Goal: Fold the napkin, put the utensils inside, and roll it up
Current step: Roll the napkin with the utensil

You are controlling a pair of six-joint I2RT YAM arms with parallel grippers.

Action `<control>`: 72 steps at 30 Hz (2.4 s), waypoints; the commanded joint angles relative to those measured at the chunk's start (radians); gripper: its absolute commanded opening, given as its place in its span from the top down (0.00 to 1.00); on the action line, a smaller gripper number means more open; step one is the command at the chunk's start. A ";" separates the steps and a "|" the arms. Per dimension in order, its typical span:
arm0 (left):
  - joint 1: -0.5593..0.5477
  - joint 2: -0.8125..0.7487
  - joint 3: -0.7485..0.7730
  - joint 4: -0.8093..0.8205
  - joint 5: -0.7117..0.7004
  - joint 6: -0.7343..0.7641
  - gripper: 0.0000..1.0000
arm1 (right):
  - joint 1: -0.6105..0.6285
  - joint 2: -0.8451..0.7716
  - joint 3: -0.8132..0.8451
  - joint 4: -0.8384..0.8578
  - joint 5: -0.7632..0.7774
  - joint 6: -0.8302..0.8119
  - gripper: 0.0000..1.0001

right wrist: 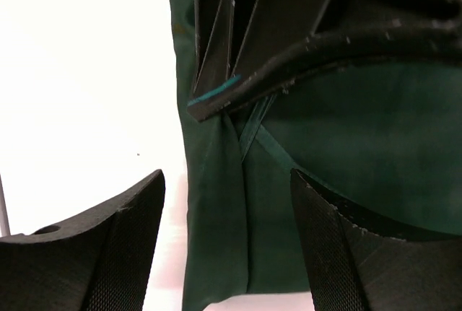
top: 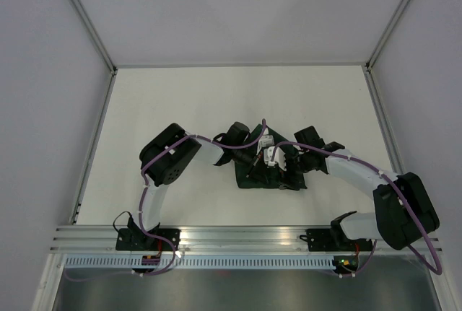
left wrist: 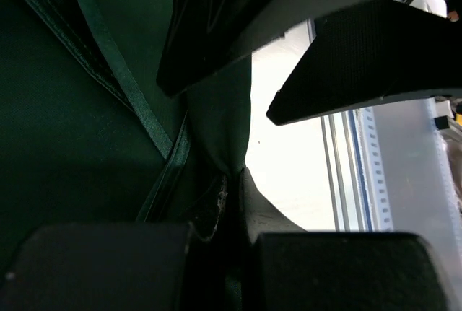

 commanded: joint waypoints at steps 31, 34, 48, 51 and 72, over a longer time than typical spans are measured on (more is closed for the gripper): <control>0.037 -0.261 -0.216 0.101 -0.339 -0.095 0.51 | 0.096 0.264 0.074 -0.137 -0.063 -0.035 0.85; 0.037 -0.336 -0.259 0.138 -0.430 -0.103 0.51 | 0.073 0.345 0.135 -0.224 -0.110 -0.092 0.85; -0.075 -0.735 -0.532 0.264 -0.906 0.047 0.50 | -0.036 0.774 0.485 -0.548 -0.175 -0.176 0.85; -0.188 -0.727 -0.520 0.227 -1.066 0.156 0.50 | -0.048 0.824 0.529 -0.577 -0.183 -0.170 0.85; -0.574 -0.269 -0.403 0.450 -1.516 0.687 0.38 | -0.085 0.911 0.588 -0.598 -0.163 -0.126 0.85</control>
